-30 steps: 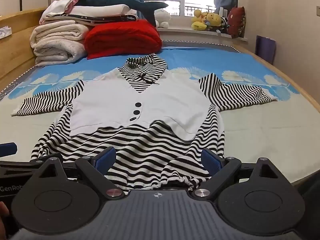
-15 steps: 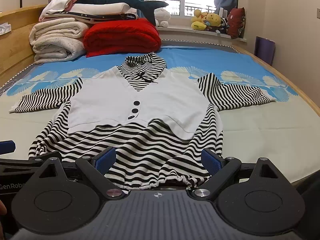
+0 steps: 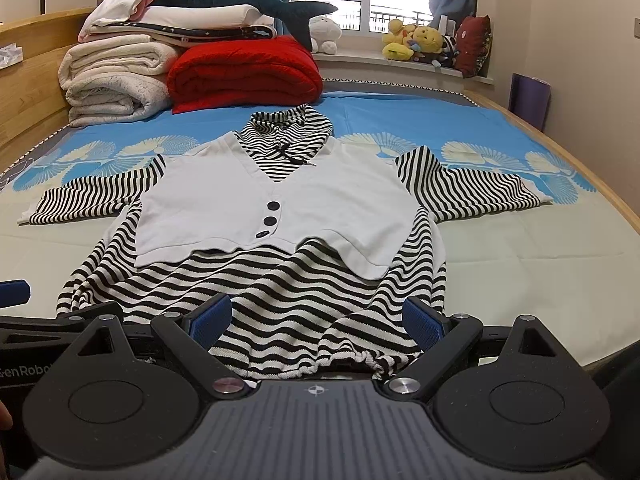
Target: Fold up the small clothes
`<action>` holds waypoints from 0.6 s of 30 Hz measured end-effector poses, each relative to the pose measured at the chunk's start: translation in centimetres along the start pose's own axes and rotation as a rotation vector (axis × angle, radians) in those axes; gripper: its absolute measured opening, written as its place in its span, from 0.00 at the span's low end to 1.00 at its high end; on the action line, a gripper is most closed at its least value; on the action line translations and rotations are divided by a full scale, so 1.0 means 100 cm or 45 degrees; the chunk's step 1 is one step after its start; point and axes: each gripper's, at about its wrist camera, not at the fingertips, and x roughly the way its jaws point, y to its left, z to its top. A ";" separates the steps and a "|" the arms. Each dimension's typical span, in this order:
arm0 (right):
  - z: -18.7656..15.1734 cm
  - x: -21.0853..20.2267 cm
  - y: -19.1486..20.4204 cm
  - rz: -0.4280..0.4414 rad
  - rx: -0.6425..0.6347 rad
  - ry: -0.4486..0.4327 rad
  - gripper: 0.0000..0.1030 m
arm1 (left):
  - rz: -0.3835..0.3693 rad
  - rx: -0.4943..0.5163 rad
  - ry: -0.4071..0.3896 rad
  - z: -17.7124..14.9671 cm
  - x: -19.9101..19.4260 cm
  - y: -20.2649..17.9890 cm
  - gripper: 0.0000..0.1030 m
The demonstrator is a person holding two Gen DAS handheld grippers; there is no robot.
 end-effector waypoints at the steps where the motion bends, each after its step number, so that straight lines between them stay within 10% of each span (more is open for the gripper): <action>1: 0.000 0.000 0.000 0.000 0.000 0.000 0.90 | 0.000 0.000 0.000 0.000 0.000 0.000 0.99; 18: 0.010 -0.010 -0.008 0.017 0.035 -0.088 0.87 | -0.033 -0.042 -0.065 0.015 -0.011 0.010 0.98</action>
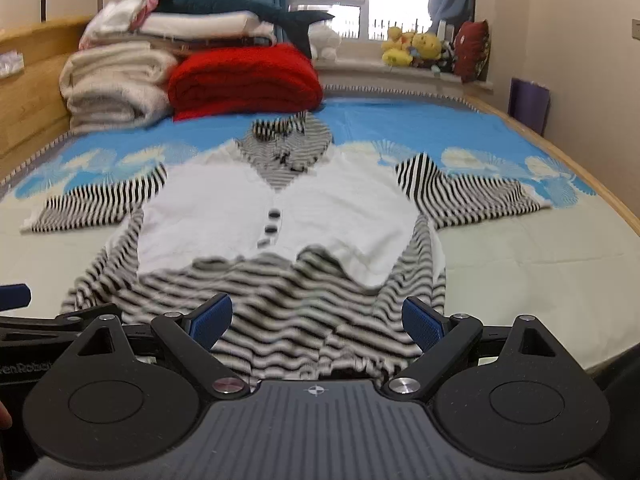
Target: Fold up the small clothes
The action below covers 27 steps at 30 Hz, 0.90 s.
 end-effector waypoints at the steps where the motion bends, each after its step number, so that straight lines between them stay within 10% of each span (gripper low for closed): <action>1: 0.006 -0.003 -0.006 0.004 0.019 -0.019 0.82 | -0.009 0.003 -0.037 0.007 -0.005 0.005 0.96; 10: 0.084 0.007 -0.074 0.081 -0.047 -0.223 0.63 | -0.108 0.146 -0.157 0.090 0.023 0.066 0.71; 19: 0.026 0.125 -0.117 -0.019 0.238 0.417 0.62 | 0.010 -0.180 0.543 0.055 0.152 0.121 0.72; 25: 0.002 0.157 -0.110 -0.084 0.177 0.654 0.58 | 0.120 -0.277 0.722 0.043 0.178 0.139 0.78; 27: -0.008 0.162 -0.111 -0.100 0.183 0.722 0.34 | 0.147 -0.299 0.746 0.037 0.182 0.147 0.78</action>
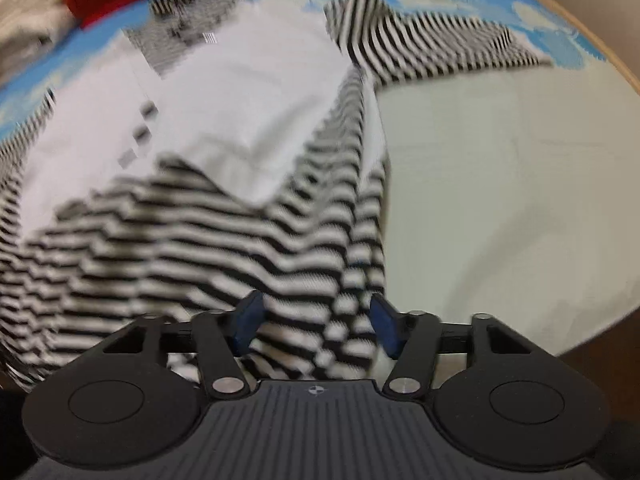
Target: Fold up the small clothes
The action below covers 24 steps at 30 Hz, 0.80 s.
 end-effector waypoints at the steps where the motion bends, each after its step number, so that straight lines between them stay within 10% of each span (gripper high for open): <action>1: -0.003 0.003 0.001 0.003 0.010 0.016 0.28 | -0.008 -0.009 0.026 -0.003 0.004 0.002 0.75; 5: -0.005 -0.004 -0.010 0.032 0.070 -0.023 0.04 | -0.105 0.011 0.071 -0.017 0.007 0.003 0.21; 7: -0.004 -0.013 -0.024 0.014 0.139 -0.065 0.03 | -0.159 0.026 0.030 -0.022 -0.003 0.004 0.11; 10: -0.005 -0.028 -0.032 -0.061 0.145 -0.135 0.03 | -0.276 0.026 -0.007 -0.033 -0.018 0.005 0.10; 16: -0.015 -0.012 -0.017 -0.055 -0.031 -0.019 0.03 | -0.119 0.045 0.074 -0.045 -0.005 0.015 0.20; 24: -0.007 -0.049 -0.011 0.019 -0.008 -0.304 0.33 | -0.193 0.184 -0.287 -0.044 -0.053 -0.012 0.36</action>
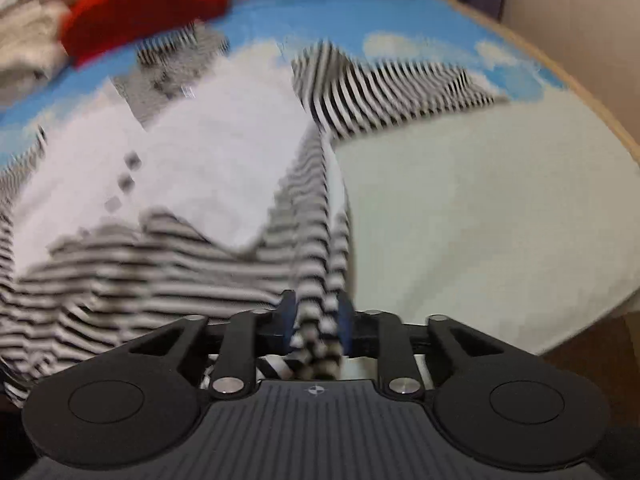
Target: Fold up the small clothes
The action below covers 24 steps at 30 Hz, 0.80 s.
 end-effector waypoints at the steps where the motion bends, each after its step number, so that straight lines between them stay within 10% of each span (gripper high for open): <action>1: -0.002 0.001 0.003 0.032 -0.020 0.013 0.34 | -0.011 0.018 0.009 0.000 0.003 -0.005 0.36; 7: -0.027 0.042 0.031 -0.007 -0.301 0.303 0.43 | 0.158 0.094 0.318 -0.015 0.048 -0.012 0.38; 21: 0.028 -0.028 0.032 0.029 -0.109 -0.252 0.45 | 0.078 0.007 -0.149 0.021 -0.003 -0.018 0.53; 24: 0.056 -0.052 0.029 0.092 -0.099 -0.437 0.65 | 0.071 -0.017 -0.260 0.025 -0.017 -0.018 0.63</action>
